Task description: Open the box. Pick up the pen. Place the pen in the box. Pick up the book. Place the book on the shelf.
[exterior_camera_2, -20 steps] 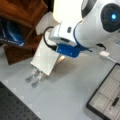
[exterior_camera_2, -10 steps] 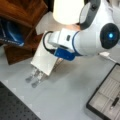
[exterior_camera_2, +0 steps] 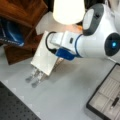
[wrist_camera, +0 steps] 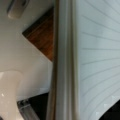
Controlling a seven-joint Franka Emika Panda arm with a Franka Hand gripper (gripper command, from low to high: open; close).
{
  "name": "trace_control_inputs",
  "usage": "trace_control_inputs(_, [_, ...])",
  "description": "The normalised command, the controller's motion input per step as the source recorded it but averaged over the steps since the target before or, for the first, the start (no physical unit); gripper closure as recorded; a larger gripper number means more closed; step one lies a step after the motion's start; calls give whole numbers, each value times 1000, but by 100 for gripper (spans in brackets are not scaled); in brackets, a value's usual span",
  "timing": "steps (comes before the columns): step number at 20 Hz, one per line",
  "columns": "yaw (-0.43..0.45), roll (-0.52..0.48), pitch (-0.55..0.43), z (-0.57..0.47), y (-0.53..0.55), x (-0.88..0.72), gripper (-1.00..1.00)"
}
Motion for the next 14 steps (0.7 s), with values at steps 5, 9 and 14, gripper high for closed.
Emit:
trace_control_inputs(5, [46, -418, -75, -194, 37, -22, -100])
trace_control_inputs(9, [52, -406, -81, -145, 61, 16, -100])
trace_control_inputs(14, [33, -397, -91, -124, 80, 21, -100])
